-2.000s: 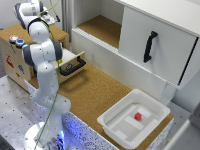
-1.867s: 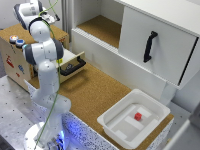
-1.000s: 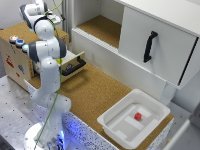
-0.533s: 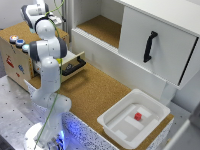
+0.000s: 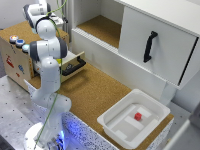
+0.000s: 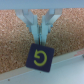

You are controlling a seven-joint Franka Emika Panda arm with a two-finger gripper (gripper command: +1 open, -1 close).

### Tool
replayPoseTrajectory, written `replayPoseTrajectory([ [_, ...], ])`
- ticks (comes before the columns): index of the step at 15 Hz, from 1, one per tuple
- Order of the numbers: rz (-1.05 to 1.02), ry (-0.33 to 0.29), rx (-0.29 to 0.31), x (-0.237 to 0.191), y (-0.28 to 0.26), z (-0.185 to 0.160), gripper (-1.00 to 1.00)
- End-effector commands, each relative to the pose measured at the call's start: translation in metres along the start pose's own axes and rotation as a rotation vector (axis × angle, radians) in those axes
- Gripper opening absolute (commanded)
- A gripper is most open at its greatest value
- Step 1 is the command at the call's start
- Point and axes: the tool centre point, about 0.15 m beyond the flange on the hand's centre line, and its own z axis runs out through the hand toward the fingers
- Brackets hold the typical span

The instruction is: Go push the purple block into the drawer

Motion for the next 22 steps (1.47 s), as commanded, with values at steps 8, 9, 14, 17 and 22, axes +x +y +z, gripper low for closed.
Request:
replayPoseTrajectory([
  [8, 0.157, 0.167, 0.044, -0.045, -0.002, -0.021, 1.0],
  [9, 0.18, 0.192, 0.046, -0.05, -0.003, -0.024, 1.0],
  [14, 0.263, 0.237, 0.015, -0.077, -0.005, -0.04, 1.0],
  [17, 0.327, 0.249, 0.015, -0.097, -0.008, -0.041, 1.0],
  [22, 0.437, 0.274, 0.033, -0.13, -0.022, -0.038, 1.0],
])
